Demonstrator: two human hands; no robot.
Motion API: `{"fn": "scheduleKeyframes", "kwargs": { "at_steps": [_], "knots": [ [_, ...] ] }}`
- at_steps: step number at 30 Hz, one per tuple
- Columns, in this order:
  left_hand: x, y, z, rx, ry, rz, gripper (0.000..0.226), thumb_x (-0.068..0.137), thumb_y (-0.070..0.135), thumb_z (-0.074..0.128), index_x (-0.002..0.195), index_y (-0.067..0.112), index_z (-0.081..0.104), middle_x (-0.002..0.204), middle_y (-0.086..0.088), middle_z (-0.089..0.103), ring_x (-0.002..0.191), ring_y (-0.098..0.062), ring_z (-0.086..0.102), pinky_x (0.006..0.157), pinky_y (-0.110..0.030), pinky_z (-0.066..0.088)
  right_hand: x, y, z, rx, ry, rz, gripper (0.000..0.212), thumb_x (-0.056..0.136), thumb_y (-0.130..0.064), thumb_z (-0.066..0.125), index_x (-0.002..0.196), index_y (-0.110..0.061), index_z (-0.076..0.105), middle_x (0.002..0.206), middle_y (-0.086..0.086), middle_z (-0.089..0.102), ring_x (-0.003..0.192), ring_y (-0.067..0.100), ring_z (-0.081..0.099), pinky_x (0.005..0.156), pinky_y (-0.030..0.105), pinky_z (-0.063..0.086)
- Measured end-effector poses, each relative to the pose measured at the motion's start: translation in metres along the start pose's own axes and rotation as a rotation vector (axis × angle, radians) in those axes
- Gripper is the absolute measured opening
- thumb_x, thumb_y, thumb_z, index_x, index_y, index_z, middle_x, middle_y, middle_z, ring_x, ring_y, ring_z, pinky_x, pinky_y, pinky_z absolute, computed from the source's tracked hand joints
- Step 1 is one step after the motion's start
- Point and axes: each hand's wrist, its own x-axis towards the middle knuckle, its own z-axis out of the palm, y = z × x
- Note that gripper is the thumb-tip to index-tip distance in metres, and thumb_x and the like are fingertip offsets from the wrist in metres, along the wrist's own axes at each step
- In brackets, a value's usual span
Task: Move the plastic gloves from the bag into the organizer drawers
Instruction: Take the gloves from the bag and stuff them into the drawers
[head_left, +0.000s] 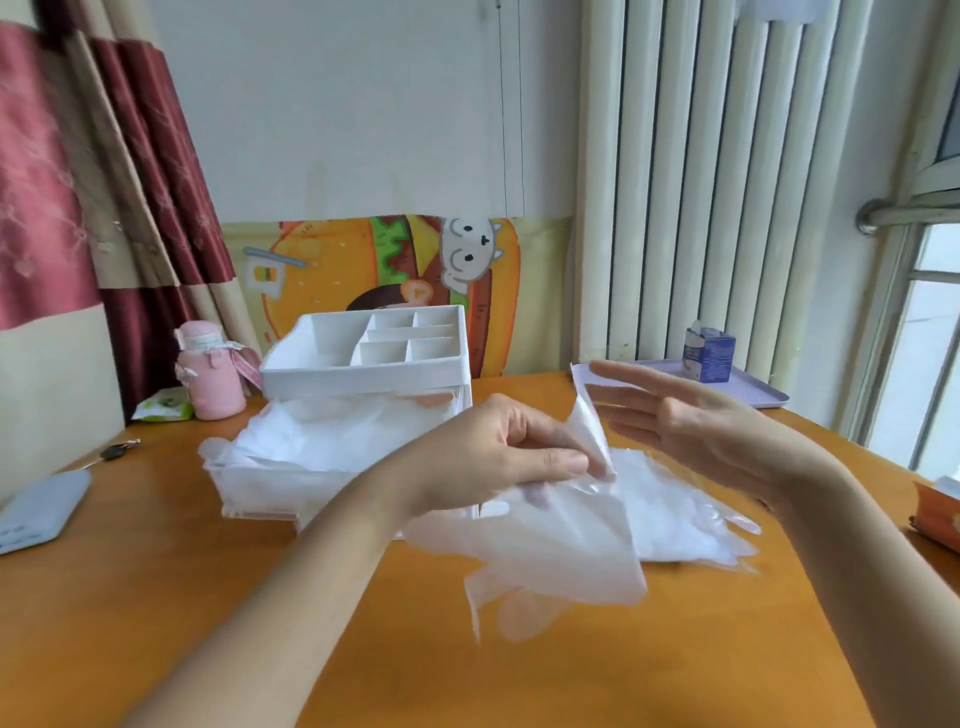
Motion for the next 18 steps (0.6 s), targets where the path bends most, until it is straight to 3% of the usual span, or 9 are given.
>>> {"fn": "scheduleKeyframes", "kwargs": {
  "at_steps": [2, 4, 5, 6, 8, 11, 14, 16, 18],
  "knots": [
    [-0.008, 0.004, -0.012, 0.036, -0.027, -0.003, 0.016, 0.093, 0.022, 0.063, 0.1, 0.019, 0.077, 0.083, -0.004, 0.073, 0.08, -0.035, 0.059, 0.078, -0.042, 0.051, 0.015, -0.021, 0.023, -0.064, -0.131, 0.057, 0.088, 0.07, -0.055, 0.074, 0.142, -0.02, 0.037, 0.14, 0.004, 0.053, 0.132, 0.021, 0.047, 0.108, 0.034, 0.038],
    [-0.017, 0.005, -0.025, 0.055, -0.035, -0.014, 0.016, 0.089, 0.03, 0.066, 0.098, 0.023, 0.078, 0.061, -0.009, 0.063, 0.074, -0.035, 0.053, 0.082, -0.055, 0.046, 0.03, -0.036, 0.043, -0.088, -0.222, 0.115, 0.082, 0.074, -0.047, 0.075, 0.141, -0.016, 0.039, 0.13, 0.005, 0.06, 0.127, 0.023, 0.051, 0.103, 0.033, 0.04],
    [-0.022, 0.006, -0.031, 0.065, -0.04, -0.009, 0.016, 0.088, 0.033, 0.068, 0.097, 0.025, 0.078, 0.054, -0.006, 0.058, 0.081, -0.021, 0.058, 0.087, -0.056, 0.046, 0.037, -0.041, 0.052, -0.104, -0.272, 0.121, 0.074, 0.077, -0.041, 0.074, 0.137, -0.011, 0.044, 0.124, 0.006, 0.063, 0.124, 0.024, 0.053, 0.101, 0.033, 0.041],
    [-0.026, 0.006, -0.037, 0.079, -0.038, -0.007, 0.017, 0.086, 0.035, 0.069, 0.095, 0.025, 0.079, 0.055, -0.004, 0.059, 0.088, -0.006, 0.059, 0.089, -0.052, 0.047, 0.043, -0.043, 0.058, -0.114, -0.314, 0.103, 0.059, 0.08, -0.033, 0.072, 0.129, -0.006, 0.052, 0.117, 0.008, 0.065, 0.118, 0.025, 0.057, 0.099, 0.032, 0.042],
    [-0.035, 0.005, -0.051, 0.102, 0.004, -0.046, 0.018, 0.08, 0.036, 0.071, 0.089, 0.023, 0.079, 0.06, 0.003, 0.057, 0.07, 0.001, 0.051, 0.066, -0.032, 0.048, 0.054, -0.047, 0.069, -0.113, -0.287, 0.081, 0.034, 0.081, -0.021, 0.071, 0.105, 0.001, 0.067, 0.103, 0.014, 0.067, 0.103, 0.025, 0.062, 0.095, 0.035, 0.046],
    [-0.055, -0.002, -0.075, 0.135, 0.028, -0.157, 0.021, 0.073, 0.033, 0.075, 0.087, 0.018, 0.078, 0.071, 0.005, 0.068, 0.06, -0.002, 0.049, 0.055, -0.017, 0.041, 0.07, -0.053, 0.083, -0.117, -0.12, 0.072, 0.048, 0.072, -0.03, 0.079, 0.095, 0.009, 0.064, 0.096, 0.033, 0.059, 0.093, 0.032, 0.057, 0.088, 0.039, 0.05],
    [-0.072, -0.019, -0.096, 0.12, 0.09, -0.282, 0.022, 0.066, 0.032, 0.077, 0.081, 0.016, 0.074, 0.075, 0.008, 0.069, 0.059, 0.0, 0.05, 0.058, -0.014, 0.041, 0.085, -0.061, 0.099, -0.217, 0.034, 0.01, 0.022, 0.075, -0.027, 0.073, 0.081, -0.006, 0.07, 0.072, 0.015, 0.058, 0.069, 0.022, 0.056, 0.063, 0.022, 0.051],
    [-0.078, -0.035, -0.111, -0.035, 0.223, -0.316, 0.024, 0.063, 0.029, 0.079, 0.08, 0.014, 0.072, 0.075, 0.003, 0.064, 0.064, -0.004, 0.052, 0.062, -0.015, 0.046, 0.094, -0.065, 0.11, -0.3, 0.112, -0.036, 0.021, 0.08, -0.024, 0.07, 0.081, -0.003, 0.068, 0.055, 0.001, 0.052, 0.049, 0.013, 0.048, 0.05, 0.018, 0.044],
    [-0.082, -0.046, -0.124, -0.226, 0.344, -0.305, 0.026, 0.063, 0.027, 0.077, 0.083, 0.011, 0.072, 0.081, -0.003, 0.067, 0.076, -0.013, 0.06, 0.074, -0.022, 0.055, 0.105, -0.066, 0.117, -0.377, 0.178, -0.063, 0.024, 0.086, -0.02, 0.069, 0.081, 0.003, 0.067, 0.048, -0.003, 0.051, 0.042, 0.011, 0.041, 0.045, 0.017, 0.038]
  ]
}}
